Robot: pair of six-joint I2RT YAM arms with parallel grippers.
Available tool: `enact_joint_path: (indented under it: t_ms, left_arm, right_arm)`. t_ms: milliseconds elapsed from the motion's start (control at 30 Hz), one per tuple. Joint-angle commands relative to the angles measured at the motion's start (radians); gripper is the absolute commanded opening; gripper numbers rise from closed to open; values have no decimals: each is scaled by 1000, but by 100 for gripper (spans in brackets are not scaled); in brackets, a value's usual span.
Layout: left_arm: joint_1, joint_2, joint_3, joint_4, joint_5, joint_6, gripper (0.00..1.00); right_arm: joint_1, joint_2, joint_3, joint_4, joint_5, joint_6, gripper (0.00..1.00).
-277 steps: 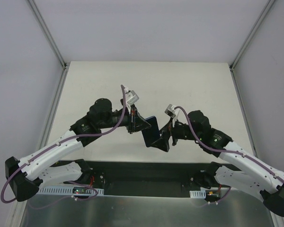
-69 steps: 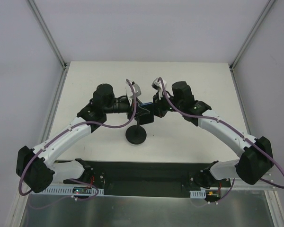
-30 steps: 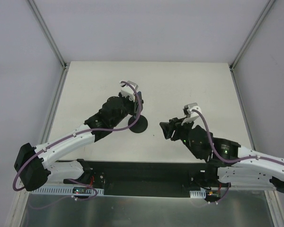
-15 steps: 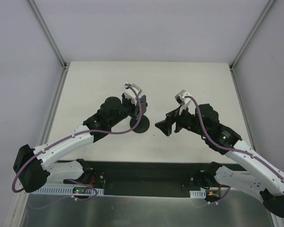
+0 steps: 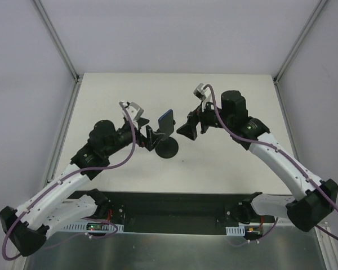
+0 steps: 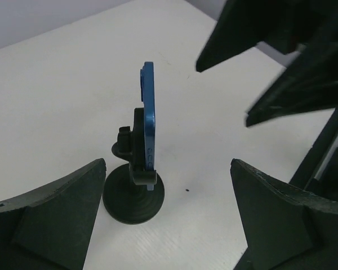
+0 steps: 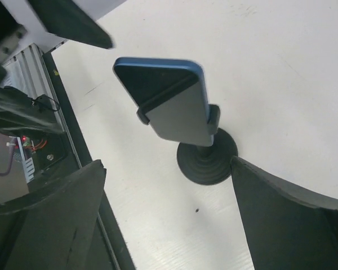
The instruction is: Place the phone on the phone stand
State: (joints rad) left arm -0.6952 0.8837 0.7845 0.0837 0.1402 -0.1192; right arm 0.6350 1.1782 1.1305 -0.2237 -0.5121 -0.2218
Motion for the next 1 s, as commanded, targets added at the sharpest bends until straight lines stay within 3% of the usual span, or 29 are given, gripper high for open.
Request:
enact_joint_path:
  t_ms: [0, 200, 500, 667, 767, 967]
  left_arm:
    - [95, -140, -13, -71, 234, -34, 90]
    - [212, -212, -30, -76, 464, -30, 90]
    - [302, -115, 71, -79, 700, -46, 89]
    - [303, -123, 82, -117, 696, -2, 89]
    - [301, -127, 78, -122, 662, 12, 89]
    - [303, -149, 53, -107, 625, 18, 89]
  right_arm:
    - [-84, 110, 124, 70, -282, -134, 93]
    - [-110, 316, 303, 54, -535, -221, 84]
    - [-98, 486, 385, 44, -675, -235, 69]
    - [-71, 534, 417, 46, -692, -241, 58]
    - [-57, 546, 423, 50, -707, -238, 39]
    - [-37, 515, 378, 113, -637, -186, 19]
